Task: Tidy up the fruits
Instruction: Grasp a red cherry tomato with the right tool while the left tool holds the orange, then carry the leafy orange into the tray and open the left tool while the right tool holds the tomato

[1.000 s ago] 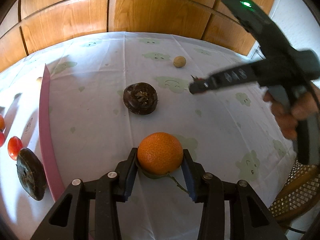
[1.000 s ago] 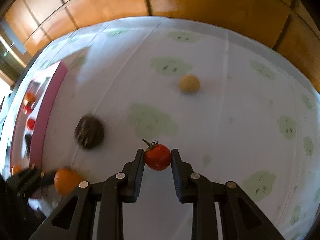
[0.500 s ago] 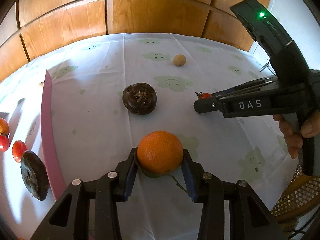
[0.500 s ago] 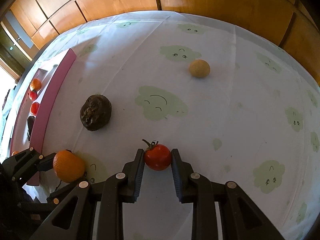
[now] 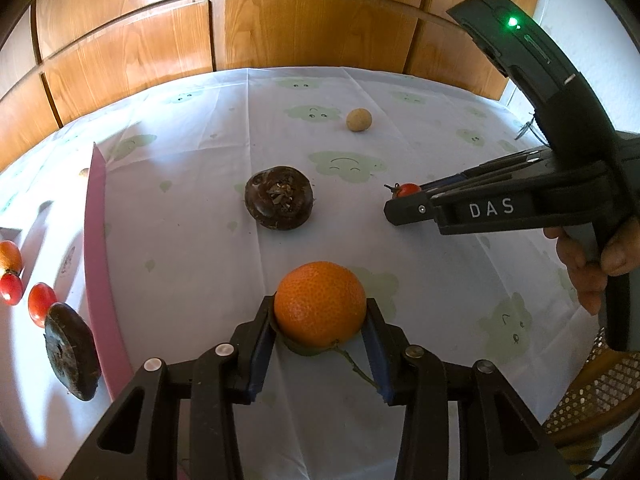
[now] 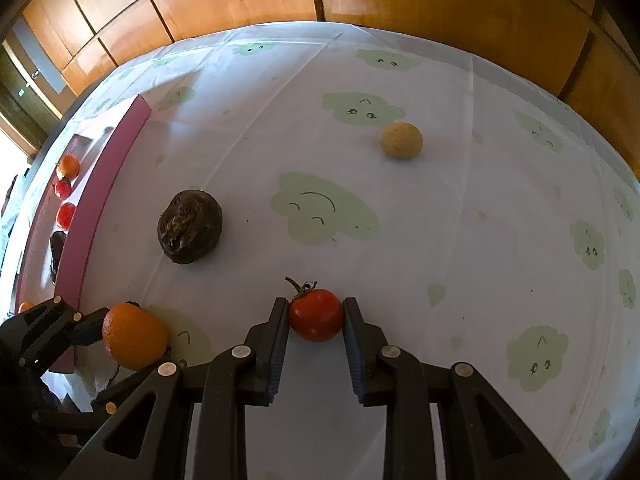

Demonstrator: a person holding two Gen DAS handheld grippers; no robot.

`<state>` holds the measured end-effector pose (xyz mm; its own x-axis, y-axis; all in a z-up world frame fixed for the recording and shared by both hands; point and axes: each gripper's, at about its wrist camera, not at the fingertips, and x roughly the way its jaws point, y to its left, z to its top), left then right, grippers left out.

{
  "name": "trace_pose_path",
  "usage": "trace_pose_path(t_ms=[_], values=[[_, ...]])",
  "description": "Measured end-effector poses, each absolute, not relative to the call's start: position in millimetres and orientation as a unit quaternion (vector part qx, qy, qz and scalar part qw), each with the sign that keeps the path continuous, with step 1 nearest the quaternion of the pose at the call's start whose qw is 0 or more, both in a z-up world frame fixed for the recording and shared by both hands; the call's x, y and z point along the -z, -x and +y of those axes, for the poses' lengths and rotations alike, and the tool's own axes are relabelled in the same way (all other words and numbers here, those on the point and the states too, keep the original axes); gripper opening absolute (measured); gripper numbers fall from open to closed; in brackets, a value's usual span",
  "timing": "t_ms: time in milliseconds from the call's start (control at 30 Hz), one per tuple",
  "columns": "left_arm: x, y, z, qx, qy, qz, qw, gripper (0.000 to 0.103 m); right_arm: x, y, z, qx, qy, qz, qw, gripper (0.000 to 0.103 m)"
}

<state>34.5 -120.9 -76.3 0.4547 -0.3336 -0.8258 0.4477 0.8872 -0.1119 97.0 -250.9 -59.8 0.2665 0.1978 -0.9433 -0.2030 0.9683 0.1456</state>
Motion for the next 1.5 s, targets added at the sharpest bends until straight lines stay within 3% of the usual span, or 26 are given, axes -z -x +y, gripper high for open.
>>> trace_pose_path(t_ms=[633,967,1233,1500], values=[[71.2,-30.5,-119.4,0.231,-0.062,0.468,0.851,0.042,62.5,-96.6,-244.8,-0.124,0.021,0.589,0.798,0.027],[37.7,-27.6,-105.3,0.241,-0.033,0.443,0.863,0.042,61.9,-93.5,-242.0,-0.125,0.030,0.586,0.800,0.027],[3.4,-36.1,-40.6,0.195,0.031,0.423,0.885,0.042,62.0,-93.0,-241.9,-0.125,0.032,0.586,0.800,0.027],[13.2,-45.3,64.8,0.068,0.097,0.434,0.893,0.042,62.0,-93.0,-241.9,-0.125,0.034,0.586,0.800,0.027]])
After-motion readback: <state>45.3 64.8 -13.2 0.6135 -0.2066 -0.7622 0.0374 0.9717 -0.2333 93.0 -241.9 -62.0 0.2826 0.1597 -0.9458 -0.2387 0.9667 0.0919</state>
